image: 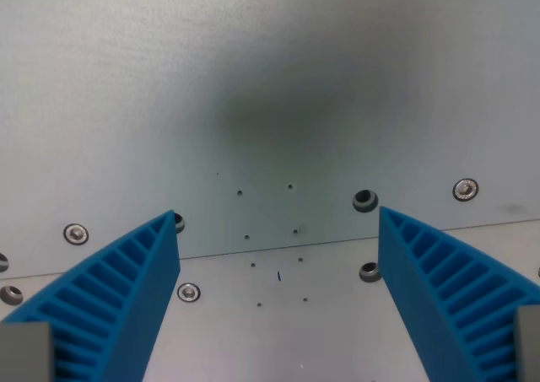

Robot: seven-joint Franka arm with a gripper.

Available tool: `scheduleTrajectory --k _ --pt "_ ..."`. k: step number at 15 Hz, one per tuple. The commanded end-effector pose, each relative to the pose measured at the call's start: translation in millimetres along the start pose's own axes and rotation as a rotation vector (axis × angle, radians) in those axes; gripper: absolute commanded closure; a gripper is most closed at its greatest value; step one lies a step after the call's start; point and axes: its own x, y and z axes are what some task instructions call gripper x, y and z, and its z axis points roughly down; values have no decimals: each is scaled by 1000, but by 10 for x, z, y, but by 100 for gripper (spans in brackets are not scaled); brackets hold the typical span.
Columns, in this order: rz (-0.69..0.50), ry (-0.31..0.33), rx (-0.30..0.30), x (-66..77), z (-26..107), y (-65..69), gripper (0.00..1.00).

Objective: Move in gripper negative y

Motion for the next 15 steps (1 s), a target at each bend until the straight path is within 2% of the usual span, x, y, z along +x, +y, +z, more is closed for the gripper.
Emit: scheduleTrajectory --k 1,15 --pt "0 6 0 3 -21 -50 0" --pt "0 6 0 3 -21 -750 0"
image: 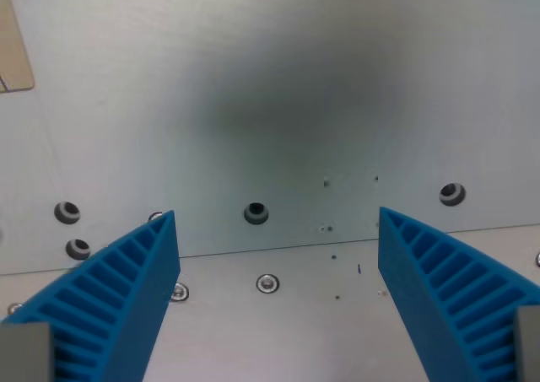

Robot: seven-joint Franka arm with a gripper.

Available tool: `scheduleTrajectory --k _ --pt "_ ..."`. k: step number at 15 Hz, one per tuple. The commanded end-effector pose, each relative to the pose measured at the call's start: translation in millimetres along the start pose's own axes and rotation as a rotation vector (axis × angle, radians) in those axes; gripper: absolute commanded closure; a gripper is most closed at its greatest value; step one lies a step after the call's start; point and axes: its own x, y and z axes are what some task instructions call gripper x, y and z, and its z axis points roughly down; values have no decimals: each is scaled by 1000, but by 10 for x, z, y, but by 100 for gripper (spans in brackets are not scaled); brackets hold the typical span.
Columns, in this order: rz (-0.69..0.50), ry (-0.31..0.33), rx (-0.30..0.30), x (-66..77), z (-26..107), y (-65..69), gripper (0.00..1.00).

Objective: Move in gripper negative y

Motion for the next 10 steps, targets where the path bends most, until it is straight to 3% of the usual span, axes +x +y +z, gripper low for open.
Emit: scheduleTrajectory --k 1,10 --pt "17 1 -8 57 -5 -151 0" --pt "17 1 -8 65 -1 -600 0"
